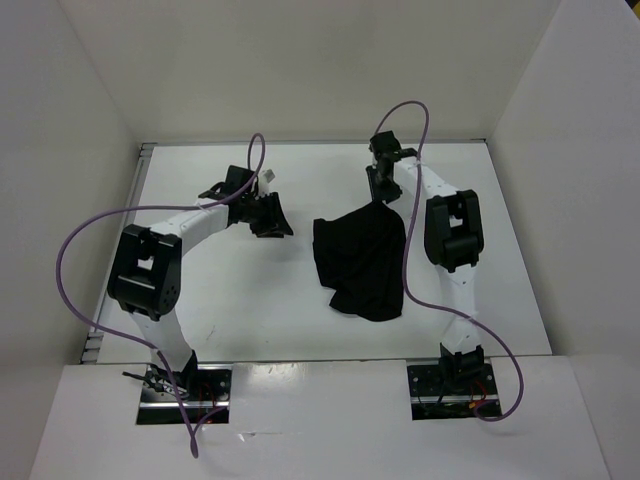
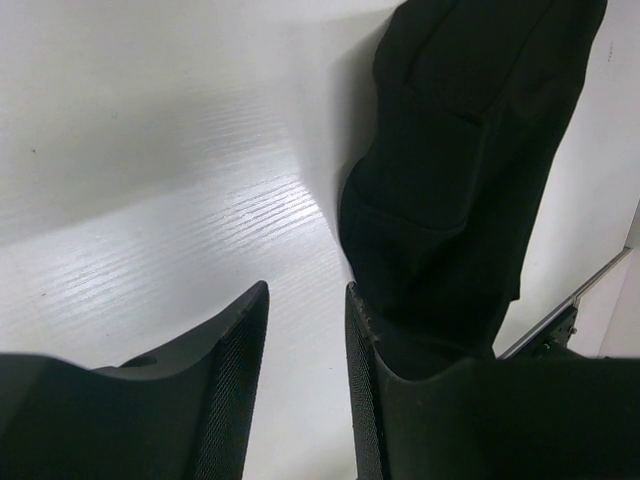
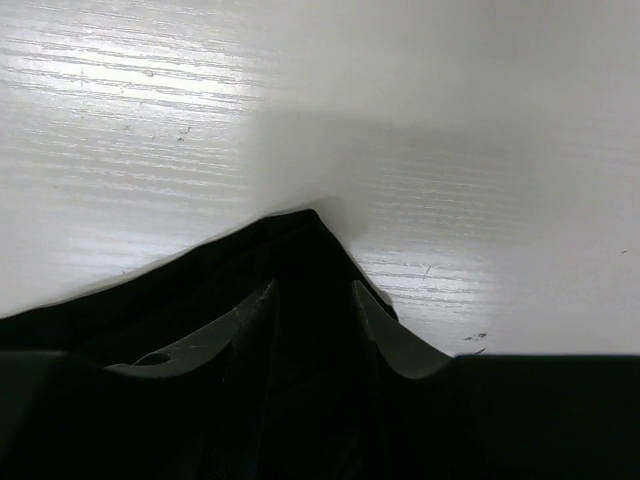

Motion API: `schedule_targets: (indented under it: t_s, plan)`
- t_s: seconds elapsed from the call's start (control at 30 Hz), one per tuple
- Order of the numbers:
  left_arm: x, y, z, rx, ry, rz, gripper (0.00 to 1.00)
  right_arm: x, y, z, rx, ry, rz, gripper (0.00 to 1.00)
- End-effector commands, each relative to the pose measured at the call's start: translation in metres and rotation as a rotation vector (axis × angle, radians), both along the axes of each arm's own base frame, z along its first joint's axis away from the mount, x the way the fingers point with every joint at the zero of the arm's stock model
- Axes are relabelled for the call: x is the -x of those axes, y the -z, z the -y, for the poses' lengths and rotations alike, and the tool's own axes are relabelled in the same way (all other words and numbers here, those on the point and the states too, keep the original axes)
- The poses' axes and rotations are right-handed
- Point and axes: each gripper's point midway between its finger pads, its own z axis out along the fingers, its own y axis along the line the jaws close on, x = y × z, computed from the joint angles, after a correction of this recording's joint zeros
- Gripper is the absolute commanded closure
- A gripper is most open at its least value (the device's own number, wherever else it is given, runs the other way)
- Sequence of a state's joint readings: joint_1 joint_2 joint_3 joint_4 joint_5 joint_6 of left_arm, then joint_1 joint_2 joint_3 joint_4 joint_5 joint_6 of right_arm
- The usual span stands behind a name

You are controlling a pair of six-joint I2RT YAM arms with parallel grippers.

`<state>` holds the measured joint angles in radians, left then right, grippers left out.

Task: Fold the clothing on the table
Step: Flatten the skirt out

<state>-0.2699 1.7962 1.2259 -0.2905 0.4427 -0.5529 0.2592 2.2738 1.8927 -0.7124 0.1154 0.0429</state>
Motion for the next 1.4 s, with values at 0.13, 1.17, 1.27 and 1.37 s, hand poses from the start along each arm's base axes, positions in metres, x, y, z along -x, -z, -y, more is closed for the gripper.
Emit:
schedule_targets:
  t_s: [0.13,1.17,1.27,1.37]
  plan:
    - [-0.010,-0.006,0.003,0.017,0.011,0.023,0.56,-0.013,0.010,-0.009,-0.029,-0.013,0.011,0.61]
    - [-0.033,-0.006,-0.031,0.123,-0.125,0.010,0.55,0.192,-0.254,-0.166,-0.652,-0.534,0.042,1.00]
    - [-0.040,-0.013,-0.053,0.119,-0.169,0.030,0.55,0.188,-0.285,-0.155,-0.747,-0.515,0.108,1.00]
    - [-0.042,-0.016,-0.071,0.114,-0.203,0.038,0.55,0.156,-0.292,-0.133,-0.783,-0.413,0.163,1.00]
